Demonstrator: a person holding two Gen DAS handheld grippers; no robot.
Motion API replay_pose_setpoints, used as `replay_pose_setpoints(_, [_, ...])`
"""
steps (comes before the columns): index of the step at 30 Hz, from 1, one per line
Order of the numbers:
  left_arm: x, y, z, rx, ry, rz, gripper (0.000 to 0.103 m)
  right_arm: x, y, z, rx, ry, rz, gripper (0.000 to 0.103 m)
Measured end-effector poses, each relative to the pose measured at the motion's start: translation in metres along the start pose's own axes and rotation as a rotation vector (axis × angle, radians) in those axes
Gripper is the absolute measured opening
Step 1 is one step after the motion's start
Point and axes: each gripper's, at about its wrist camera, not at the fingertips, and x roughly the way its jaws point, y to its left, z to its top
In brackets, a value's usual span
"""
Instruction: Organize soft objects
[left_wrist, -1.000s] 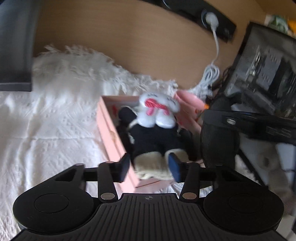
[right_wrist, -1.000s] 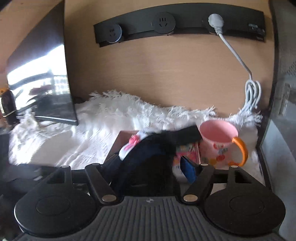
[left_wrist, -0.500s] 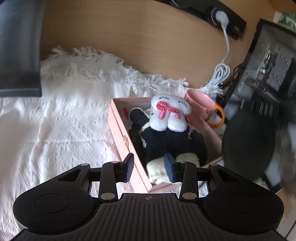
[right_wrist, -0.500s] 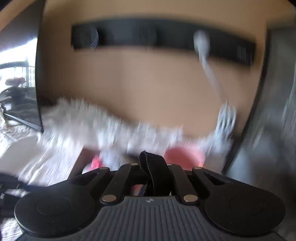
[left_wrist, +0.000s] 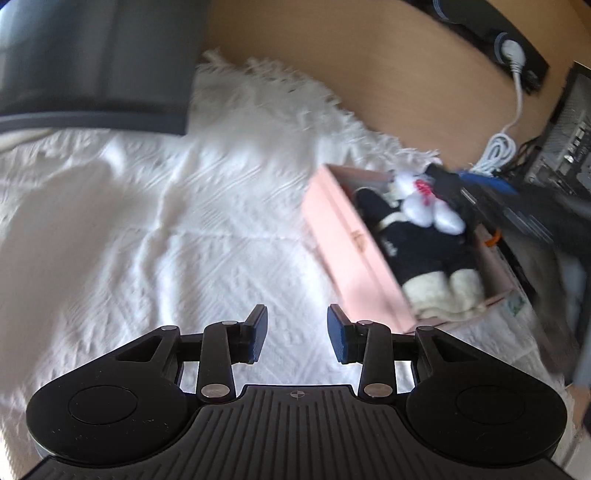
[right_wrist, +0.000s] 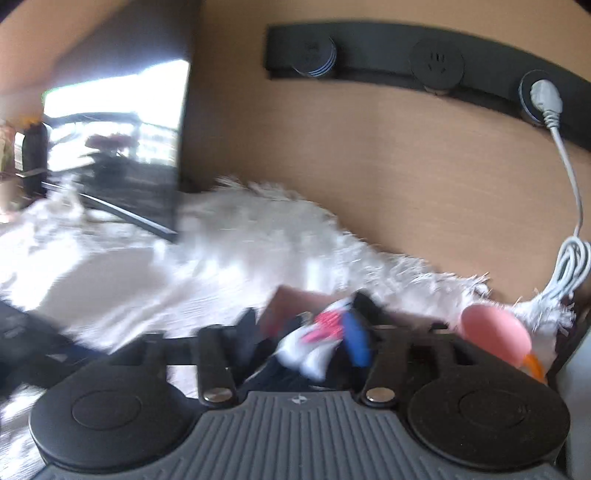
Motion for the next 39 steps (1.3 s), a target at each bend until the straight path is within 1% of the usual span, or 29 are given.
replay_pose_setpoints(2, [0.003,0.008,0.002,-0.028,0.003,-0.003,0.039,-0.022,-0.001,-0.001,0.012,-0.024,0.020,0.062])
replay_pose_setpoints(3, [0.004,0.008,0.004,-0.036,0.001,-0.010,0.039,-0.030,-0.006,0.001,0.022,-0.044,0.013,0.062])
replay_pose_setpoints(5, [0.005,-0.001,0.009,-0.020,-0.016,-0.031,0.039,-0.040,-0.024,0.004,0.079,-0.092,-0.040,0.062])
replay_pose_setpoints(6, [0.005,-0.009,0.012,-0.001,-0.026,-0.051,0.039,-0.037,-0.038,0.007,0.128,-0.106,-0.075,0.062])
replay_pose_setpoints(7, [0.006,-0.018,0.015,0.019,-0.031,-0.081,0.039,-0.031,-0.052,0.010,0.179,-0.097,-0.104,0.055])
replay_pose_setpoints(8, [0.006,-0.028,0.017,0.042,-0.031,-0.122,0.039,-0.019,-0.066,0.013,0.238,-0.081,-0.128,0.047])
replay_pose_setpoints(9, [0.008,-0.040,0.020,0.068,-0.025,-0.160,0.038,-0.003,-0.084,0.016,0.316,-0.052,-0.137,0.037])
replay_pose_setpoints(10, [0.012,-0.053,0.023,0.099,-0.017,-0.192,0.037,0.007,-0.100,0.014,0.373,-0.021,-0.135,0.031])
replay_pose_setpoints(11, [0.016,-0.064,0.025,0.123,-0.006,-0.207,0.034,0.025,-0.113,0.013,0.416,0.023,-0.131,0.029])
replay_pose_setpoints(12, [0.022,-0.074,0.027,0.143,0.008,-0.210,0.033,0.044,-0.124,0.009,0.462,0.094,-0.122,0.025])
replay_pose_setpoints(13, [0.029,-0.082,0.028,0.162,0.023,-0.196,0.031,0.059,-0.130,0.002,0.504,0.143,-0.097,0.025])
replay_pose_setpoints(14, [0.036,-0.089,0.028,0.176,0.037,-0.169,0.029,0.065,-0.134,-0.004,0.538,0.142,-0.073,0.025])
replay_pose_setpoints(15, [0.043,-0.091,0.029,0.179,0.052,-0.146,0.028,0.065,-0.137,-0.010,0.556,0.123,-0.061,0.025])
replay_pose_setpoints(16, [0.050,-0.091,0.029,0.170,0.067,-0.132,0.029,0.062,-0.137,-0.011,0.557,0.116,-0.061,0.025])
replay_pose_setpoints(18, [0.058,-0.085,0.029,0.135,0.086,-0.149,0.029,0.050,-0.137,-0.009,0.542,0.096,-0.086,0.026])
replay_pose_setpoints(20, [0.063,-0.086,0.032,0.141,0.093,-0.134,0.029,0.032,-0.130,-0.007,0.481,0.069,-0.109,0.029])
replay_pose_setpoints(22, [0.068,-0.091,0.033,0.182,0.076,-0.089,0.030,0.009,-0.117,-0.007,0.383,0.045,-0.132,0.043])
replay_pose_setpoints(24, [0.074,-0.094,0.034,0.187,0.064,-0.059,0.031,-0.017,-0.105,-0.016,0.293,0.022,-0.163,0.049])
replay_pose_setpoints(26, [0.078,-0.099,0.032,0.212,0.050,-0.023,0.032,-0.037,-0.100,-0.019,0.261,0.025,-0.164,0.052])
replay_pose_setpoints(28, [0.083,-0.106,0.030,0.244,0.033,0.017,0.032,-0.054,-0.098,-0.030,0.247,0.050,-0.159,0.053])
replay_pose_setpoints(30, [0.085,-0.109,0.029,0.245,0.020,0.046,0.033,-0.066,-0.097,-0.043,0.249,0.086,-0.155,0.055])
replay_pose_setpoints(33, [0.082,-0.110,0.028,0.215,0.009,0.066,0.033,-0.080,-0.093,-0.069,0.249,0.157,-0.144,0.064])
replay_pose_setpoints(35, [0.073,-0.109,0.025,0.177,-0.006,0.080,0.032,-0.087,-0.088,-0.090,0.223,0.190,-0.150,0.065])
replay_pose_setpoints(37, [0.050,-0.109,0.014,0.142,-0.075,0.087,0.032,-0.092,-0.082,-0.110,0.183,0.225,-0.156,0.065])
replay_pose_setpoints(39, [0.024,-0.113,-0.005,0.111,-0.157,0.122,0.032,-0.093,-0.079,-0.130,0.156,0.265,-0.149,0.065])
